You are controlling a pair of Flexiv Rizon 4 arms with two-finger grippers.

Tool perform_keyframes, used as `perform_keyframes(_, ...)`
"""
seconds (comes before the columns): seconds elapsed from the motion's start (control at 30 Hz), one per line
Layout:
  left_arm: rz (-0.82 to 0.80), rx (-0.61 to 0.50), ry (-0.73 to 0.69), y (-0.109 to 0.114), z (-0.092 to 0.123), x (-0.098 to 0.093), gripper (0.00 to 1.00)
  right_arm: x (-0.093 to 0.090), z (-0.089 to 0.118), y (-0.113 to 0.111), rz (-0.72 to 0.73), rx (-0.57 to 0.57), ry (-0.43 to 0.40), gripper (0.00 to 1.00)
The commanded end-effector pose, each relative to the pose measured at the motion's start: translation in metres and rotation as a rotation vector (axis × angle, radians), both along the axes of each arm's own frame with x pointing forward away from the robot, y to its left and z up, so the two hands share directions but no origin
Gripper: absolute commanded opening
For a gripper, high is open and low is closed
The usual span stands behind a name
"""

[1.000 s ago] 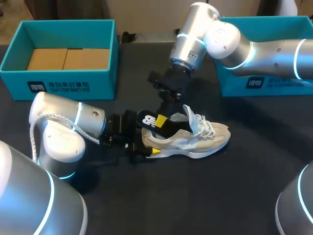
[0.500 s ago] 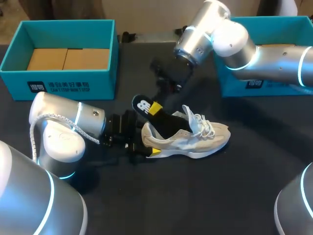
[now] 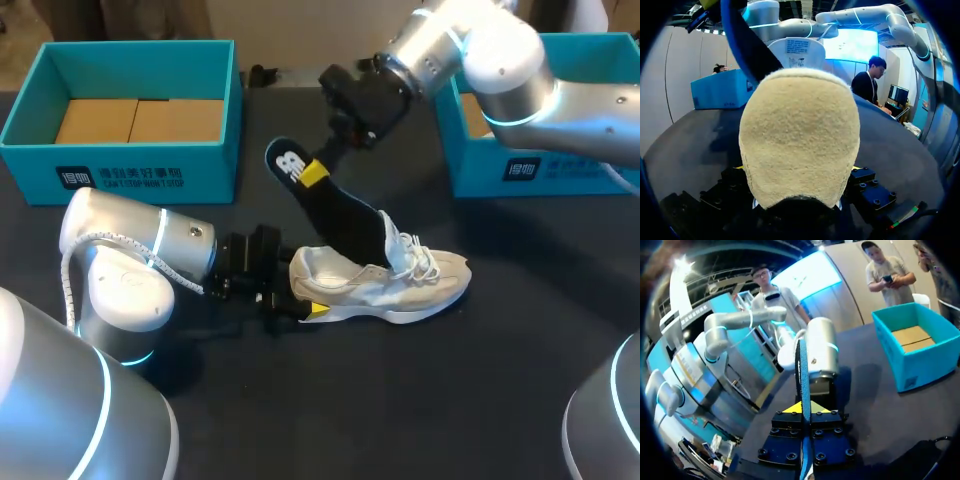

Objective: Take the shoe out of the shoebox, open the shoe tongue, remove and reinsert the insole, then place the shoe into the shoebox

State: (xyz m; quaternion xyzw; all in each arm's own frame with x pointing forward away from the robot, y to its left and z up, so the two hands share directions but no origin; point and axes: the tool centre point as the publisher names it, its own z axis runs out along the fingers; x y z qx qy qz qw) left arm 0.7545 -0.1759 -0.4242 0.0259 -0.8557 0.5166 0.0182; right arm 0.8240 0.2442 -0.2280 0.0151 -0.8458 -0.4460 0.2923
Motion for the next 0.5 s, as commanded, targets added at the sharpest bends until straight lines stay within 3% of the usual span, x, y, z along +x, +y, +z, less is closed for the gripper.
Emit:
perform_keyframes(0.03,-0.001,0.003,0.001,-0.001,-0.003,-0.001,0.00,-0.003,0.009,-0.004,-0.120,0.022,-0.060,0.00)
perform_keyframes(0.27,-0.001,0.003,0.001,-0.001,-0.003,-0.001,0.00,0.008,0.028,-0.008,-0.239,0.087,-0.030,0.00)
perform_keyframes(0.5,-0.001,0.003,0.001,-0.001,-0.003,-0.001,0.00,0.028,0.050,-0.016,-0.254,0.127,-0.052,0.00)
